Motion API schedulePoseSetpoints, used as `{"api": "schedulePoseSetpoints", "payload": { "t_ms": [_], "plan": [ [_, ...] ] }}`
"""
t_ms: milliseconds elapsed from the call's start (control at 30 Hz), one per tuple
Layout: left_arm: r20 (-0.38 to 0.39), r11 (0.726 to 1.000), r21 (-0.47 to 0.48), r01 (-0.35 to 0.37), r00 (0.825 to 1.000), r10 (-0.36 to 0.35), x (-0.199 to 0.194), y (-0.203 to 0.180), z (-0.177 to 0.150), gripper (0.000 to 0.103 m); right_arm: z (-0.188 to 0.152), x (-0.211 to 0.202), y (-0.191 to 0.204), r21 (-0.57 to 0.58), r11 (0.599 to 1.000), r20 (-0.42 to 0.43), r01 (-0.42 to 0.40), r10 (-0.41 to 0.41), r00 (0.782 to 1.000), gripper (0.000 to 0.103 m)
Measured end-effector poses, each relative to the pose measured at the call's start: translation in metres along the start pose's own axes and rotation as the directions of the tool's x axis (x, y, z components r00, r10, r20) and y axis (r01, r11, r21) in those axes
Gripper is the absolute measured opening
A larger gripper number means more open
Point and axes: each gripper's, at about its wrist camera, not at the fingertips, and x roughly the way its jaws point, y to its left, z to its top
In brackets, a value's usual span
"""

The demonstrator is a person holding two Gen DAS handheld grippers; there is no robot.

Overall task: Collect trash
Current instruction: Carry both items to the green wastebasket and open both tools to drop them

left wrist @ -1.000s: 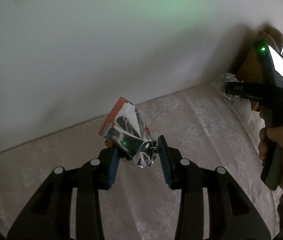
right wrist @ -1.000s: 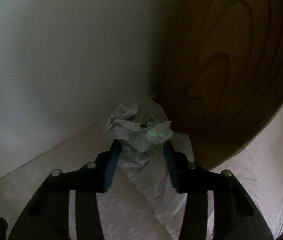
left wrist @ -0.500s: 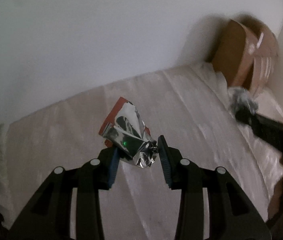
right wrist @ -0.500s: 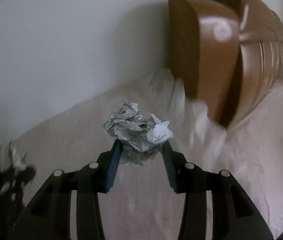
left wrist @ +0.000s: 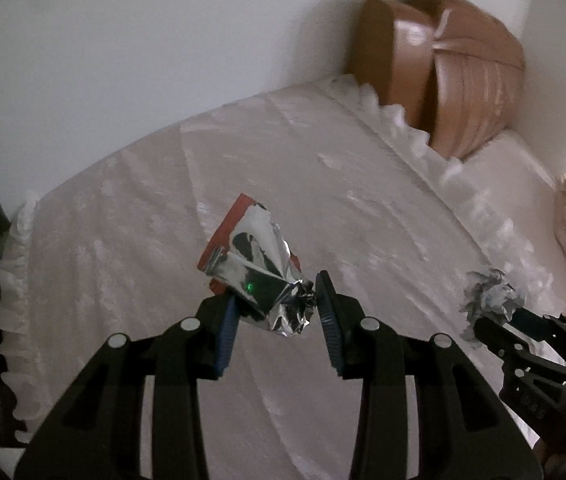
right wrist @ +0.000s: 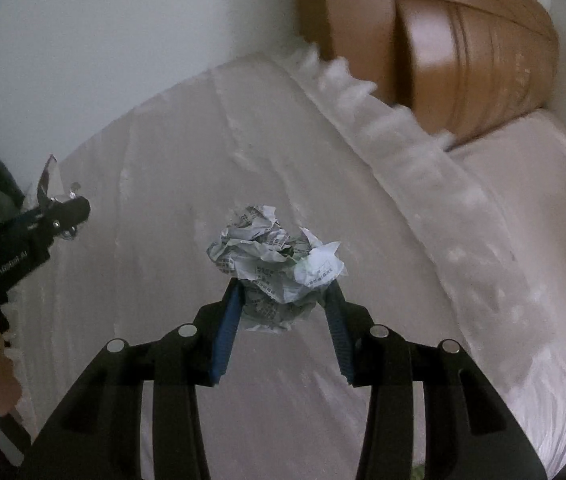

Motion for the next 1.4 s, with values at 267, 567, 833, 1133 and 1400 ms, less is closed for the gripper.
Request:
{"api": "schedulePoseSetpoints", "payload": {
  "t_ms": [267, 567, 833, 1133, 1400],
  "plan": [
    [0.02, 0.992, 0.118, 0.044, 0.999, -0.047, -0.03, -0.056, -0.024, 0.037, -0.054, -0.038, -0.051, 0.085, 0.996, 0.024, 0.041, -0.044, 0.999, 0.043],
    [-0.091, 0.878, 0.359, 0.317, 0.948, -0.305, -0.061, -0.172, -0.081, 0.037, -0.175, -0.087, -0.139, 0.236, 0.955, -0.08, 0.182, -0.168, 0.983, 0.045],
    [-0.27, 0.697, 0.54, 0.472, 0.881, -0.388, -0.069, -0.276, -0.14, 0.037, -0.3, -0.035, -0.199, 0.327, 0.879, -0.344, 0.347, -0.232, 0.91, 0.071],
    [-0.446, 0.499, 0.675, 0.544, 0.839, -0.312, -0.058, -0.366, -0.214, 0.037, -0.354, -0.076, -0.258, 0.48, 0.748, -0.351, 0.457, -0.314, 0.882, 0.1],
    [-0.49, 0.384, 0.735, 0.558, 0.83, -0.268, -0.066, -0.403, -0.262, 0.084, -0.379, -0.118, -0.308, 0.598, 0.662, -0.316, 0.452, -0.323, 0.892, 0.1]
  ]
}}
